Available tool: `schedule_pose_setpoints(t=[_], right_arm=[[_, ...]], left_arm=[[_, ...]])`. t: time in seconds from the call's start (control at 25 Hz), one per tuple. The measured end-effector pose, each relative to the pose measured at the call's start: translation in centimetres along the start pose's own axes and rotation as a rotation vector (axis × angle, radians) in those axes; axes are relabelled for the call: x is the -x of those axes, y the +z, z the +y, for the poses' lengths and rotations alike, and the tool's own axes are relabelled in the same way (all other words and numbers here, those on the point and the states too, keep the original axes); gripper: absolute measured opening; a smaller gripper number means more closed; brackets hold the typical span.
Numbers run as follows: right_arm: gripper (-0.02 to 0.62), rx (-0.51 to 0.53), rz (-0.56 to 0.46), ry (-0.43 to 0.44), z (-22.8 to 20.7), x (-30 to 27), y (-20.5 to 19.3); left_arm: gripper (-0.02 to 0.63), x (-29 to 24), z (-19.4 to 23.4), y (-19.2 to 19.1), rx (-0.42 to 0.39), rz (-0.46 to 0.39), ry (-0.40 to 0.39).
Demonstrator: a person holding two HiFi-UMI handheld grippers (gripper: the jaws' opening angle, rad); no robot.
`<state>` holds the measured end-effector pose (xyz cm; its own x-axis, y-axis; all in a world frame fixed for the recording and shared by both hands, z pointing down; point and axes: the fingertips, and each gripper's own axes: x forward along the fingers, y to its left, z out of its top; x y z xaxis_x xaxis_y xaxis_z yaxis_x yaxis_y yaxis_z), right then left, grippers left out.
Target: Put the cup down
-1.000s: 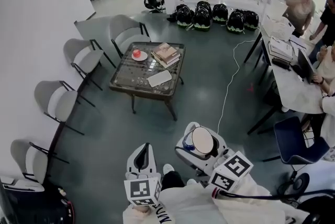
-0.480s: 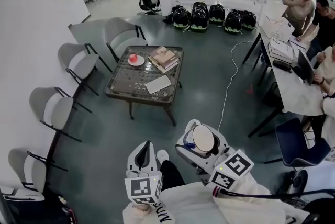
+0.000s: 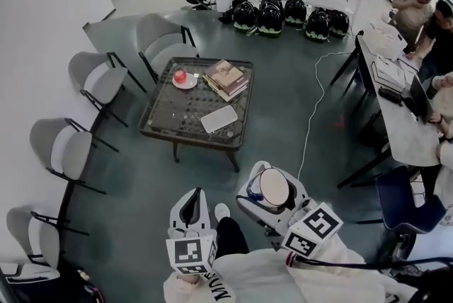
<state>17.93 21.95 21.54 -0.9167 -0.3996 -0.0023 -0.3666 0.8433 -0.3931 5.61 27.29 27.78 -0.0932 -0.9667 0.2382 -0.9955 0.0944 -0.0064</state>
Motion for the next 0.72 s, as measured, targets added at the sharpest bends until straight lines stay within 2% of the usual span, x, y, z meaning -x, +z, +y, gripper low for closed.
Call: schedule_pose_setpoints(t=[0.4,0.72], right_arm=[[0.417,-0.019,0.044,-0.075,-4.1,-9.5,-0.2],[0.417,-0.031,0.038,-0.113,-5.8,-16.9,1.3]], left_arm=[[0.010,-7.9,6.7,-0.4,0.029,0.067,-0.038],[0.009,-13.8,11.5,1.8,0.022,0.076,-0.104]])
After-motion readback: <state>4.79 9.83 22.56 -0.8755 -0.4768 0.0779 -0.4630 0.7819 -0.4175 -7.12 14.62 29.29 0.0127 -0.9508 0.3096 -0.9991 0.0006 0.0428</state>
